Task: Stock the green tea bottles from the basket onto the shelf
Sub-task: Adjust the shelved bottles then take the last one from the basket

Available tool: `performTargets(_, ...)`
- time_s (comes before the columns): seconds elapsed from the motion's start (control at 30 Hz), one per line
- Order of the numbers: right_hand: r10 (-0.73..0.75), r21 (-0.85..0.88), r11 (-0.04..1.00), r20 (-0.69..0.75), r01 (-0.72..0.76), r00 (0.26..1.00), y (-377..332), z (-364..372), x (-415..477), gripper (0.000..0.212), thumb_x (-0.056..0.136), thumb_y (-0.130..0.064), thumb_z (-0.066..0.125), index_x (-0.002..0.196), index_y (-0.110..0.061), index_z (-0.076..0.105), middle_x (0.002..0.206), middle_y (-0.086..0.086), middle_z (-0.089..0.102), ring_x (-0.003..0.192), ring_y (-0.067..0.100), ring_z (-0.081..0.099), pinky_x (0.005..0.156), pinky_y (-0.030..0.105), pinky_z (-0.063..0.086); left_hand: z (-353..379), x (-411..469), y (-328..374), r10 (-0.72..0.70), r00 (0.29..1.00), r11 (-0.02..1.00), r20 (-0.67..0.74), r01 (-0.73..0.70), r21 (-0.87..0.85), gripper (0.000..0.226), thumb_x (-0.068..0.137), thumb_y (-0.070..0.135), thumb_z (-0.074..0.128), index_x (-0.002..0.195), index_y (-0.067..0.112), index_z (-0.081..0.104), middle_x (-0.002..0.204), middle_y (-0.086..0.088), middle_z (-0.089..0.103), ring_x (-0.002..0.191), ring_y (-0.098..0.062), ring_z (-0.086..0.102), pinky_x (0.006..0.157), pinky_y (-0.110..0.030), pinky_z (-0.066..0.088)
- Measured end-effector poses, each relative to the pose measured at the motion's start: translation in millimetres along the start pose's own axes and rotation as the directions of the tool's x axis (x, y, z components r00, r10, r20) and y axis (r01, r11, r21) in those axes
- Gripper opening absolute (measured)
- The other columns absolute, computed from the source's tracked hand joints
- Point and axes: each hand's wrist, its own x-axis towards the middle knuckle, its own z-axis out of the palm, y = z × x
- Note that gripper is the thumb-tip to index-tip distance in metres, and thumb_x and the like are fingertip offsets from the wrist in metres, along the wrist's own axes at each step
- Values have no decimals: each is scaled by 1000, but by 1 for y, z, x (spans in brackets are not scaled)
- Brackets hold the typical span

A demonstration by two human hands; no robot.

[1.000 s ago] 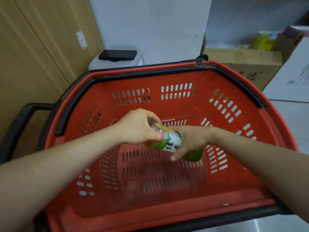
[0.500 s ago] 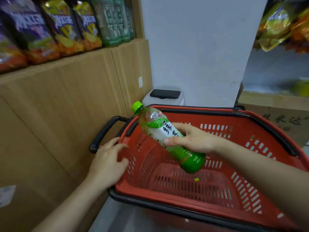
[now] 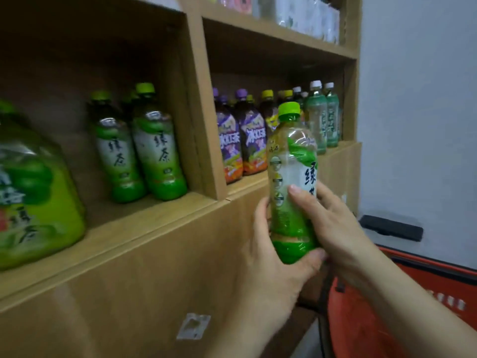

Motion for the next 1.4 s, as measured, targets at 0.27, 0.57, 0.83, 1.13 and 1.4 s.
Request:
performTargets(0.27,-198,21,980,264,200,944,-15,111,53,42,76,-25,77,115,-17,64,107,4,73,99,18,69,78,31,57,-125,45,20,134,971,821,-200,4,571,74,65,51,73,128,30,40,114,3,64,105,-22,59,81,-36,47)
performTargets(0.57,-100,-201,971,165,133,981,27,191,92,63,60,-43,86,116,-25,64,102,-5,72,94,12,69,82,38,58,-175,61,-14,41,953,645,-301,205,736,96,86,41,62,148,14,-6,140,-8,48,119,-29,53,89,-36,42)
performTargets(0.83,-169,-357,908,162,218,972,38,177,97,64,81,-32,73,138,-29,45,109,-2,53,91,11,62,86,30,52,-179,74,-14,-19,935,521,-355,312,794,95,87,36,62,146,10,-7,120,-12,62,103,-31,61,81,-36,45)
performTargets(1.13,-48,-720,625,351,302,935,48,177,105,58,96,-43,43,149,-42,21,150,20,30,138,34,30,110,40,31,-182,103,-26,-117,879,396,-462,468,790,99,87,31,64,146,-2,-8,120,-16,62,109,-33,60,88,-38,45)
performTargets(1.4,-33,-740,602,354,301,935,45,174,97,62,96,-44,41,151,-38,12,157,19,17,143,34,19,111,44,29,-171,100,-26,-70,869,424,-490,471,774,96,86,33,64,148,3,-4,130,-19,49,112,-37,56,89,-42,45)
